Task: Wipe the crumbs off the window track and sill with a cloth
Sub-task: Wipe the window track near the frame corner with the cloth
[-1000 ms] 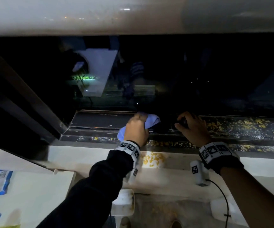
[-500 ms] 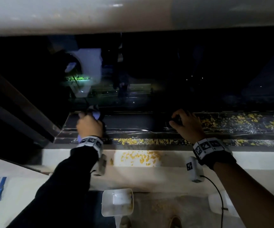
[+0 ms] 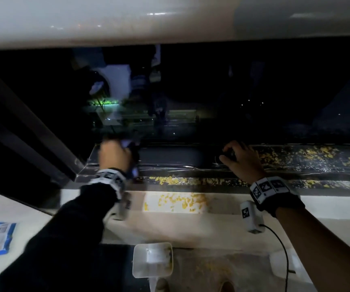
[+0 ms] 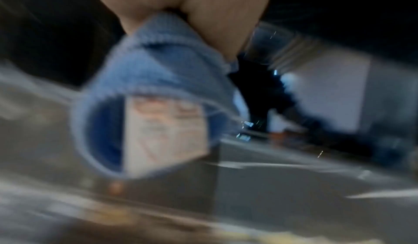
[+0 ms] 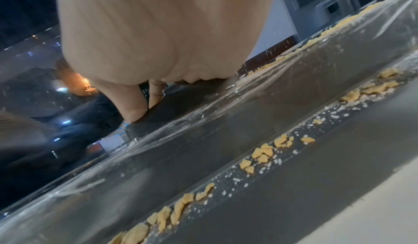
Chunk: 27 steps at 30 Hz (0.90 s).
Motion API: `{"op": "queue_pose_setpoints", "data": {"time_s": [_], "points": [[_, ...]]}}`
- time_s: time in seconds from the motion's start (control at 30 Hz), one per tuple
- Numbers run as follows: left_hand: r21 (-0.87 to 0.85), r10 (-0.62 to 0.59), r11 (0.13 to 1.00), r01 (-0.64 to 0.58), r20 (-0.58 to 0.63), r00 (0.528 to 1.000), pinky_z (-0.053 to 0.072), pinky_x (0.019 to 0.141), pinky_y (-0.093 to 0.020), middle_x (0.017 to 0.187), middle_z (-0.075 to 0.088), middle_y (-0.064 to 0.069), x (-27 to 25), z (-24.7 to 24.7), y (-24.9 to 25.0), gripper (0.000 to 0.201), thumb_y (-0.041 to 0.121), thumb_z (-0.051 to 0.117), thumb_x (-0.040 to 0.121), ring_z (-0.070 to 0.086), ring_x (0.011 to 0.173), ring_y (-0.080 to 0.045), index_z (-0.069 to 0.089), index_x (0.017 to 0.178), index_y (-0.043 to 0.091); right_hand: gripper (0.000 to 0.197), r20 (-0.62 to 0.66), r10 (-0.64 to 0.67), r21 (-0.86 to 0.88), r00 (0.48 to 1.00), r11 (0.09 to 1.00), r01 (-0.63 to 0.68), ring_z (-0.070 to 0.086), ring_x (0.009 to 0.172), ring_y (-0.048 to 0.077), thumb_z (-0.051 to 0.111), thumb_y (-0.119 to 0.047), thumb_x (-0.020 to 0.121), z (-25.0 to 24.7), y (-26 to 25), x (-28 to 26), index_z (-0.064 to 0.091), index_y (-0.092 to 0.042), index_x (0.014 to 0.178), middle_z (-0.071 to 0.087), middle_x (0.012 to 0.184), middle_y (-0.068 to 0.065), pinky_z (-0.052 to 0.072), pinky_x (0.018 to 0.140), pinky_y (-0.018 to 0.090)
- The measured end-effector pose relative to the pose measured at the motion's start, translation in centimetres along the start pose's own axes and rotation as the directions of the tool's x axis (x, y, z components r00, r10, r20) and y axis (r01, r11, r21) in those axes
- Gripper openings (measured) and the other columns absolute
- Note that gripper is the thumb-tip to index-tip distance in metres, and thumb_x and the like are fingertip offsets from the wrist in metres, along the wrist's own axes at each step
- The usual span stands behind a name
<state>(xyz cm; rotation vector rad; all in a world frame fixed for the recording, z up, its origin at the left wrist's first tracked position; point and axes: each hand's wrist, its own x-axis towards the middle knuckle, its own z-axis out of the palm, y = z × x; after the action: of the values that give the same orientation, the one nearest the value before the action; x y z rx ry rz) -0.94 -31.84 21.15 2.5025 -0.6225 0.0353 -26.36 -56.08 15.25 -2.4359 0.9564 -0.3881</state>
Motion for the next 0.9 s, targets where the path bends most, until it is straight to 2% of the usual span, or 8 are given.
{"op": "queue_pose_setpoints", "data": {"time_s": [0.1,0.27,0.4,0.53,0.6,0.73,0.83,0.9], "points": [[0.133,-0.173,0.975,0.18,-0.063,0.983,0.05,0.08,-0.048,0.109,0.056,-0.032,2.1,-0.8,-3.6,0.03,0.017,0.064,0.083,0.059,0.095,-0.048,0.063,0.102,-0.007,0.028,-0.018,-0.007,-0.027,1.0,1.0,0.007,0.052,0.105,0.029,0.057,-0.048,0.079,0.1,-0.1,0.1,0.054,-0.03,0.1,0.058,0.108,0.001,0.037,0.091,0.043],[0.122,-0.083,0.99,0.074,0.064,0.995,0.05,0.079,-0.039,0.105,0.058,-0.021,-0.5,4.0,0.6,0.033,0.009,0.062,0.074,0.061,0.086,-0.043,0.071,0.102,0.023,0.03,-0.002,-0.006,-0.021,1.0,1.0,0.006,0.052,0.105,0.029,0.05,-0.052,0.076,0.2,-0.2,0.1,0.052,-0.031,0.097,0.058,0.109,-0.001,0.039,0.091,0.045],[0.064,0.119,0.99,-0.129,0.138,0.983,0.05,0.072,-0.039,0.104,0.061,-0.014,-4.8,8.2,6.6,0.04,0.008,0.054,0.074,0.063,0.087,-0.037,0.065,0.11,0.02,0.021,-0.013,-0.02,-0.024,1.0,1.0,0.02,0.051,0.105,0.03,0.059,-0.044,0.082,0.0,-0.3,0.1,0.053,-0.03,0.097,0.058,0.108,0.0,0.035,0.089,0.043],[-0.077,0.376,0.925,-0.372,0.336,0.864,0.047,0.076,-0.038,0.113,0.061,-0.014,-6.9,8.6,9.5,0.041,0.01,0.053,0.076,0.061,0.096,-0.035,0.058,0.116,0.012,0.03,-0.001,0.01,-0.032,1.0,0.999,-0.01,0.049,0.11,0.033,0.058,-0.047,0.079,-0.3,-0.2,0.0,0.054,-0.027,0.101,0.058,0.114,0.005,0.035,0.091,0.043],[-0.061,0.408,0.911,-0.409,0.294,0.864,0.044,0.071,-0.031,0.098,0.068,-0.013,-4.8,6.7,7.8,0.038,0.022,0.051,0.079,0.064,0.085,-0.028,0.067,0.114,0.02,0.027,0.02,0.014,-0.041,1.0,0.999,-0.013,0.048,0.112,0.031,0.06,-0.047,0.082,-0.3,-0.1,0.0,0.053,-0.03,0.102,0.056,0.115,0.003,0.034,0.093,0.043],[0.135,0.071,0.988,-0.08,0.076,0.995,0.048,0.07,-0.042,0.091,0.066,-0.029,0.8,1.2,1.5,0.023,0.015,0.061,0.083,0.065,0.084,-0.039,0.066,0.092,-0.006,0.023,0.047,0.029,-0.033,0.998,0.999,-0.028,0.046,0.114,0.028,0.062,-0.044,0.085,-0.3,-0.4,0.0,0.052,-0.033,0.102,0.054,0.116,0.001,0.03,0.093,0.04],[0.138,-0.125,0.982,0.132,-0.059,0.99,0.051,0.076,-0.049,0.098,0.061,-0.034,1.8,-0.9,-2.2,0.026,0.013,0.065,0.083,0.062,0.089,-0.047,0.063,0.09,-0.012,0.024,0.037,0.02,-0.04,0.999,0.999,-0.018,0.047,0.113,0.029,0.06,-0.045,0.083,-0.4,-0.5,-0.1,0.052,-0.032,0.102,0.055,0.116,0.002,0.029,0.091,0.04],[0.144,-0.142,0.979,0.145,-0.034,0.989,0.05,0.078,-0.049,0.101,0.058,-0.032,0.9,0.1,-2.5,0.023,0.01,0.066,0.078,0.06,0.09,-0.048,0.066,0.095,-0.006,0.025,0.015,0.012,-0.049,1.0,0.999,-0.011,0.049,0.11,0.029,0.061,-0.044,0.083,-0.5,-0.6,-0.2,0.053,-0.03,0.102,0.056,0.112,0.001,0.03,0.09,0.039]]}}
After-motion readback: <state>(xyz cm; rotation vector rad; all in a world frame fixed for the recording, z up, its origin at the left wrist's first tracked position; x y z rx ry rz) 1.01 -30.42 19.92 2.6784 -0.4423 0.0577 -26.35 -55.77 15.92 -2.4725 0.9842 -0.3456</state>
